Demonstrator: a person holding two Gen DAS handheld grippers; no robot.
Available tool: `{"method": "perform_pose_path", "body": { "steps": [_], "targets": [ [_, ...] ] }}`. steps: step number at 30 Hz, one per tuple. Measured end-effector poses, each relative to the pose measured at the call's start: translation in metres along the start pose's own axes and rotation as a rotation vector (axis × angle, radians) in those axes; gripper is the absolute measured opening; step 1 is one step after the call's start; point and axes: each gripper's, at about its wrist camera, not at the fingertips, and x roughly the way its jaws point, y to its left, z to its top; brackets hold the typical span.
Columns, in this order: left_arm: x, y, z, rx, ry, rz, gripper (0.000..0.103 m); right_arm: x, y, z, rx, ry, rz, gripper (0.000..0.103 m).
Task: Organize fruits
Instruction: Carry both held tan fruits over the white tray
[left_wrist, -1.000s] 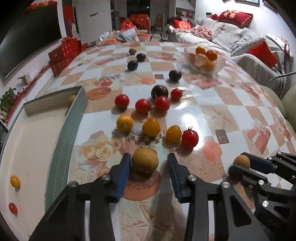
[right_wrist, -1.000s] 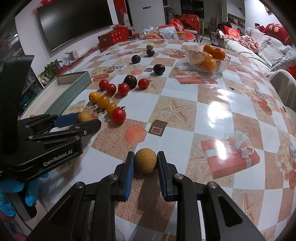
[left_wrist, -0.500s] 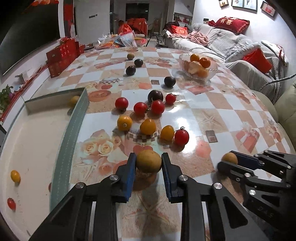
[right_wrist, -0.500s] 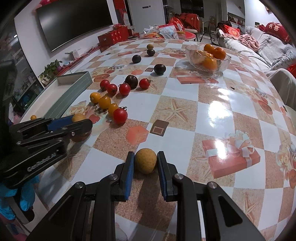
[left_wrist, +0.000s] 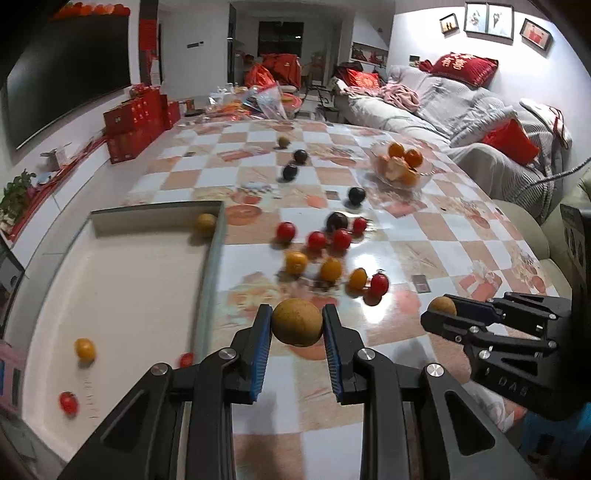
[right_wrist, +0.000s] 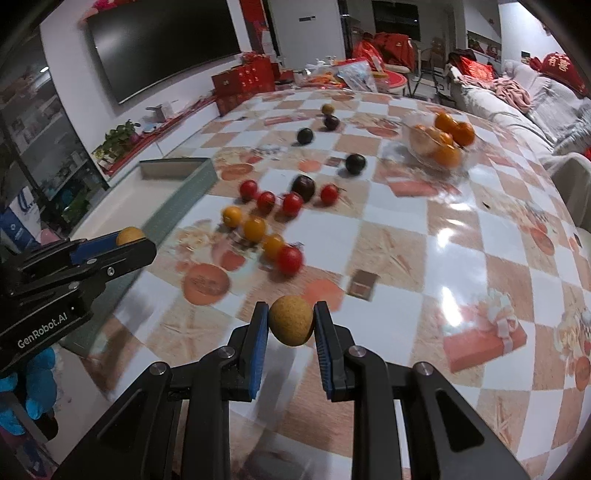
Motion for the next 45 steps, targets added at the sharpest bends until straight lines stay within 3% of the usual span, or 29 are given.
{"method": "perform_pose_path", "body": {
  "steps": [12, 20, 25, 34, 45],
  "targets": [
    [-0.022, 0.078, 0.0, -0.07, -0.029, 0.129, 0.029, 0.016, 0.07, 0.038, -0.104, 0.0, 0.086, 0.027],
    [-0.001, 0.132, 0.009, -0.109, 0.023, 0.238, 0.029, 0.046, 0.122, 0.073, -0.163, 0.023, 0.167, 0.027],
    [0.019, 0.156, 0.016, -0.143, 0.071, 0.258, 0.029, 0.077, 0.144, 0.089, -0.185, 0.047, 0.184, 0.027],
    [0.046, 0.17, 0.02, -0.148, 0.15, 0.31, 0.029, 0.124, 0.161, 0.1, -0.238, 0.109, 0.15, 0.026],
    [0.063, 0.176, 0.019, -0.15, 0.2, 0.329, 0.029, 0.132, 0.171, 0.099, -0.329, 0.119, 0.1, 0.027]
  ]
}}
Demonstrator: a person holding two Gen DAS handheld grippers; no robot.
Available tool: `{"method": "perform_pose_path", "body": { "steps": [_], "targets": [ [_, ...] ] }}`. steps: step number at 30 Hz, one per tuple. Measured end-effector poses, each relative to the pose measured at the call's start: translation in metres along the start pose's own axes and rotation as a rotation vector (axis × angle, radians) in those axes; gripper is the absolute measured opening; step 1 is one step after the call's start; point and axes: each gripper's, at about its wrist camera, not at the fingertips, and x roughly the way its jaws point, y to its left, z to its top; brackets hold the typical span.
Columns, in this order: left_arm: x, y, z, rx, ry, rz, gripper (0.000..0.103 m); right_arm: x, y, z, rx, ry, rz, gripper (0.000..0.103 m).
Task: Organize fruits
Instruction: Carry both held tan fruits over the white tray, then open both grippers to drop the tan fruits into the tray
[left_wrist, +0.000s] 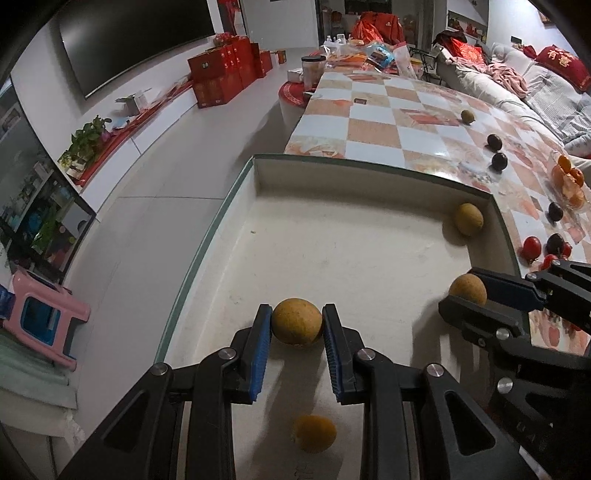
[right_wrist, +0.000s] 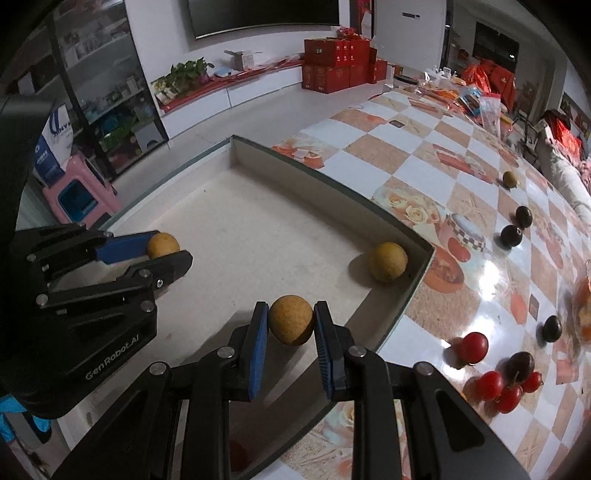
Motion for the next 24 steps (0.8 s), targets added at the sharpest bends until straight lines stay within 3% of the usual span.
{"method": "perform_pose_path", "body": {
  "steps": [3, 5, 6, 8, 10, 15, 20, 22, 24],
  "targets": [
    [0.0, 0.0, 0.0, 0.002, 0.003, 0.001, 0.029, 0.0, 0.003, 0.0, -0.012, 0.0, -0.004, 0.031],
    [0.0, 0.0, 0.0, 0.006, 0.004, 0.004, 0.03, -0.001, 0.004, -0.001, -0.014, -0.005, 0.001, 0.042],
    [-0.001, -0.001, -0.001, 0.009, 0.004, 0.006, 0.033, -0.003, 0.005, -0.001, -0.018, -0.007, -0.003, 0.058],
    [-0.002, 0.001, -0.001, 0.005, -0.001, 0.04, 0.064, -0.006, 0.004, -0.002, -0.027, -0.016, -0.013, 0.058],
    [-0.005, 0.007, -0.001, -0.012, -0.022, 0.051, 0.078, -0.012, -0.001, -0.004, -0.017, -0.024, 0.01, 0.061],
    [-0.011, 0.008, -0.003, -0.013, -0.038, 0.047, 0.078, -0.028, -0.006, -0.005, 0.016, -0.071, 0.02, 0.08],
    [-0.021, 0.006, -0.01, -0.028, -0.045, 0.022, 0.078, -0.056, -0.016, -0.017, 0.073, -0.136, 0.054, 0.089],
    [-0.028, 0.0, -0.014, -0.02, -0.055, 0.014, 0.078, -0.066, -0.023, -0.024, 0.099, -0.149, 0.054, 0.102],
    [-0.038, -0.008, -0.019, -0.008, -0.074, -0.003, 0.078, -0.077, -0.032, -0.035, 0.124, -0.162, 0.048, 0.103]
  ]
}}
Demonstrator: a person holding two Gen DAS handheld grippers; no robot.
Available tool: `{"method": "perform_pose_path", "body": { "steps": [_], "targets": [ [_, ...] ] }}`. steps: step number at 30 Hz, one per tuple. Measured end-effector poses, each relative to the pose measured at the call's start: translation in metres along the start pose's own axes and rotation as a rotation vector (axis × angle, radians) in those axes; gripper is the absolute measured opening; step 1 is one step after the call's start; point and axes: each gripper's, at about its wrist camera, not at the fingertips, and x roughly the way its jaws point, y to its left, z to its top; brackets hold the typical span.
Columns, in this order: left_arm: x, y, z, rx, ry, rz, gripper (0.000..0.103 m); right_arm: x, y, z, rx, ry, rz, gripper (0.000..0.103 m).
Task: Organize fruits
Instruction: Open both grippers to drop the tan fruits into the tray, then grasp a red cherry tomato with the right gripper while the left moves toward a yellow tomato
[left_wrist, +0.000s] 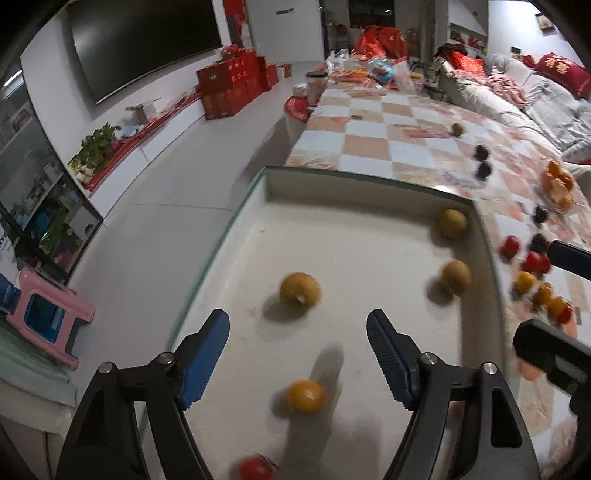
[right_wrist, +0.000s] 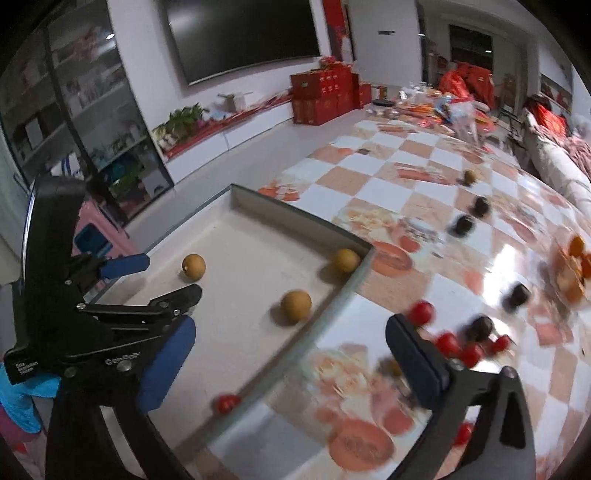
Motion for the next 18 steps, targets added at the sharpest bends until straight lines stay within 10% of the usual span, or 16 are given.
{"method": "perform_pose_path", "body": {
  "steps": [18],
  "targets": [
    [-0.081, -0.117, -0.035, 0.174, -0.111, -0.195, 0.078, -0.049, -0.116, -0.097, 0.214, 0.082, -0.254, 0.103]
  ]
}}
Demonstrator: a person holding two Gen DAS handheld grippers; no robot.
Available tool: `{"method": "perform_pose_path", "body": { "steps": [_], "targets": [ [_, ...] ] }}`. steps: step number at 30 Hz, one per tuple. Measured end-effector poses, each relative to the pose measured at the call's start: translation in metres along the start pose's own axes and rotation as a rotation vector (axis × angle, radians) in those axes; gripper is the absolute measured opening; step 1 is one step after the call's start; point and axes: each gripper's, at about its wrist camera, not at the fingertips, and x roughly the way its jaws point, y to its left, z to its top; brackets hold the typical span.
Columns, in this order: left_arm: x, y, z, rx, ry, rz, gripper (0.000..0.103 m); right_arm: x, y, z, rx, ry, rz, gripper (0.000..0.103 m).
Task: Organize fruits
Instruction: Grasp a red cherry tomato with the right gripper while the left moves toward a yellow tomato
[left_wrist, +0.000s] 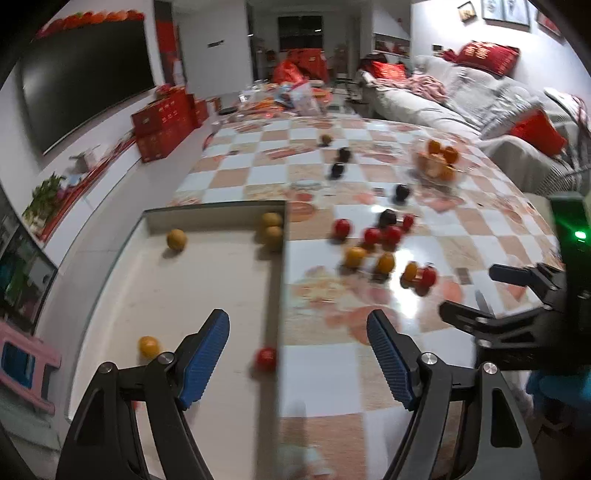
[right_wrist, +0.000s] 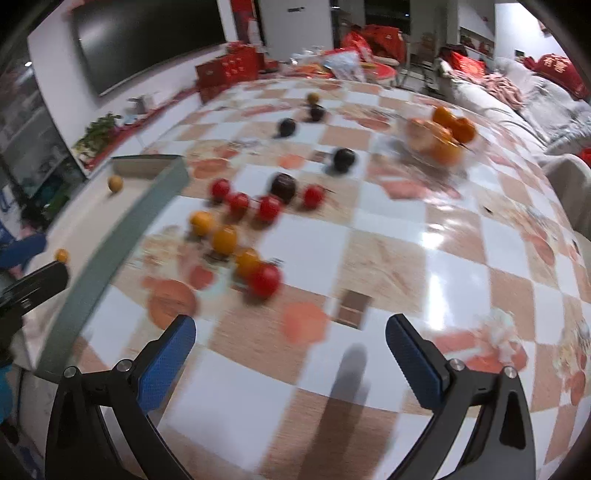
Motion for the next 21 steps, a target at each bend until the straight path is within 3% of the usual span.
{"method": "perform_pose_path", "body": {
  "steps": [7, 15, 18, 20, 21],
  "targets": [
    [-0.001, -0.028, -0.006, 0.018, 0.004, -0.015, 0.078, 0.013, -0.004, -0.004, -0.053, 0.007, -0.08, 0.103],
    [0.007, -0.038, -0.013, -0.003, 0.018, 0.001, 0.078, 0.025, 0.009, 0.001, -0.128, 0.015, -0.089, 0.101],
    [0.009, -0.04, -0.012, -0.012, 0.024, 0.0, 0.078, 0.029, 0.01, 0.006, -0.125, 0.01, -0.071, 0.092],
    [0.012, -0.041, -0.011, -0.017, 0.023, 0.009, 0.078, 0.029, 0.01, 0.01, -0.116, 0.0, -0.063, 0.079],
    [0.013, -0.041, -0.011, -0.02, 0.024, 0.009, 0.078, 0.029, 0.011, 0.012, -0.118, -0.005, -0.06, 0.068]
  ]
}}
